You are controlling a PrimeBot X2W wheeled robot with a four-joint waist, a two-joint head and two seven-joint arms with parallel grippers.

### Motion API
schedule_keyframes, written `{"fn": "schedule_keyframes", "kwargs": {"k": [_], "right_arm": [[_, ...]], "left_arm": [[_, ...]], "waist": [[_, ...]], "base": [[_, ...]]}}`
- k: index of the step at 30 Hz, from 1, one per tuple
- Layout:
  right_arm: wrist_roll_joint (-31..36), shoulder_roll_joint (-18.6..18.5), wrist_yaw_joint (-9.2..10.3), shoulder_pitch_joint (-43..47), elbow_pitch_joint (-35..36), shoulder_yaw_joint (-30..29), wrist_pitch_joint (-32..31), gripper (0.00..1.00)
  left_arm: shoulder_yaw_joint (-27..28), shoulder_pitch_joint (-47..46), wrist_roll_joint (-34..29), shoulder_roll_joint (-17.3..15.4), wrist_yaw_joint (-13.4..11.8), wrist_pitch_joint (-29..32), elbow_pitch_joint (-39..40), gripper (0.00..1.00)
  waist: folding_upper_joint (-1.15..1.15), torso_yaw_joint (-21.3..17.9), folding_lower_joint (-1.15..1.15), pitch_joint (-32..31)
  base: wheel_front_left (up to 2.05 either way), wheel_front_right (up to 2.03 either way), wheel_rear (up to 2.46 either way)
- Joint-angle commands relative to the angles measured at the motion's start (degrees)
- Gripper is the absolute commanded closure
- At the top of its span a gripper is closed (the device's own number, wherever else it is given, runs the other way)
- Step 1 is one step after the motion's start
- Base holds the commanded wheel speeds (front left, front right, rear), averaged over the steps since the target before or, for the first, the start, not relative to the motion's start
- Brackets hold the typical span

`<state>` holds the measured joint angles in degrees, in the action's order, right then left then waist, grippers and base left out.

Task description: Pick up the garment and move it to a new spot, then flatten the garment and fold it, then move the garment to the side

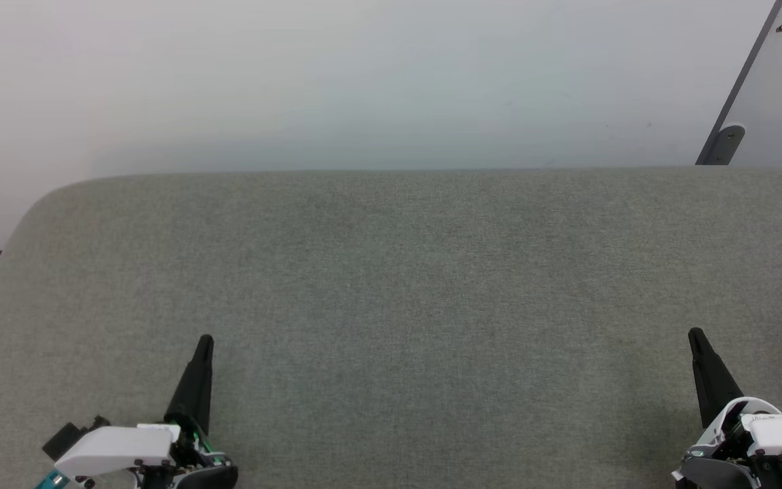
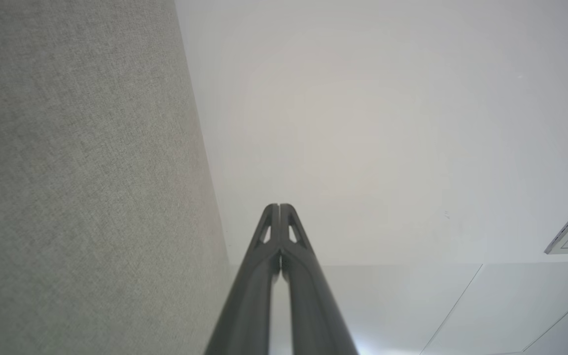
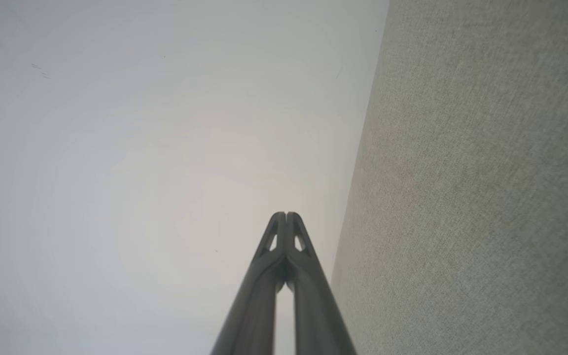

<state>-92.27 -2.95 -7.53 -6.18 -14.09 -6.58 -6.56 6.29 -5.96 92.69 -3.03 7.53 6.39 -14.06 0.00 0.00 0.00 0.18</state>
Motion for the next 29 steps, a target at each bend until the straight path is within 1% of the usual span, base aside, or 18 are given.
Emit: {"fn": "schedule_keyframes", "kwargs": {"k": [1,29], "right_arm": [[-0.28,0.17,0.08,-0.15,-0.01,0.07,0.00,1.00],[-0.28,0.17,0.08,-0.15,-0.01,0.08,0.00,1.00]], "left_arm": [[0.16,-0.62,-0.26,0.11,-0.08,0.12,-0.13,1.00],[0.23,-0.63,-0.31,0.17,-0.08,0.19,-0.13,1.00]], "waist": [[0.00,0.00,0.00,0.00],[0.00,0.00,0.00,0.00]], "base": [[0.00,0.00,0.00],[0.00,0.00,0.00]]}}
